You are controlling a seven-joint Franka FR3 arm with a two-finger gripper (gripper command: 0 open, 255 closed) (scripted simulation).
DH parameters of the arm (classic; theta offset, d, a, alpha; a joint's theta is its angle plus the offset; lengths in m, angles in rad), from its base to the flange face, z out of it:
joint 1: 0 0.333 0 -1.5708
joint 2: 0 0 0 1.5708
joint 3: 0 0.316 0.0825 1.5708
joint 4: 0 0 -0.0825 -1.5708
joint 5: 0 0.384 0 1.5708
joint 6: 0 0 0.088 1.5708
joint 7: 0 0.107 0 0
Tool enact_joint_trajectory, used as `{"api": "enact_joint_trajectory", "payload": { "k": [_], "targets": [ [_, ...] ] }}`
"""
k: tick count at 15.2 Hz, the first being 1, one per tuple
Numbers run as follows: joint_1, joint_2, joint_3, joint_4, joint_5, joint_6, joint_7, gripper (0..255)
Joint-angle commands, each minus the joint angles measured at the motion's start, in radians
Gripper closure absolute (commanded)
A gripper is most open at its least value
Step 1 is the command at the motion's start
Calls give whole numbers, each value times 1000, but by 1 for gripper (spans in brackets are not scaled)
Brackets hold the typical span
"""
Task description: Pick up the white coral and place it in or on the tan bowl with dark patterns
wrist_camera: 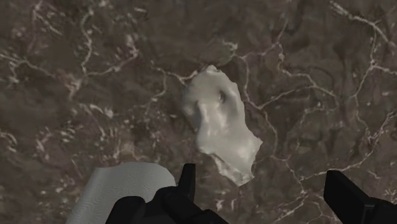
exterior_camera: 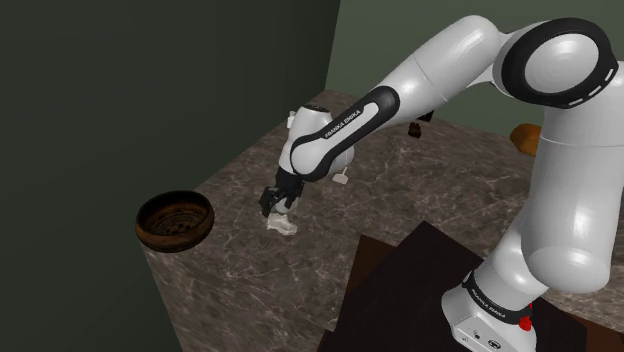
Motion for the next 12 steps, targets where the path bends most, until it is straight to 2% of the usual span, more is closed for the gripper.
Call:
{"api": "enact_joint_trajectory", "payload": {
  "k": [1, 4, 5, 12],
  "targets": [
    [0, 1, 0, 0, 0, 1, 0, 0],
    [0, 1, 0, 0, 0, 1, 0, 0],
    [0, 1, 0, 0, 0, 1, 0, 255],
    [0, 1, 0, 0, 0, 1, 0, 255]
  ]
}}
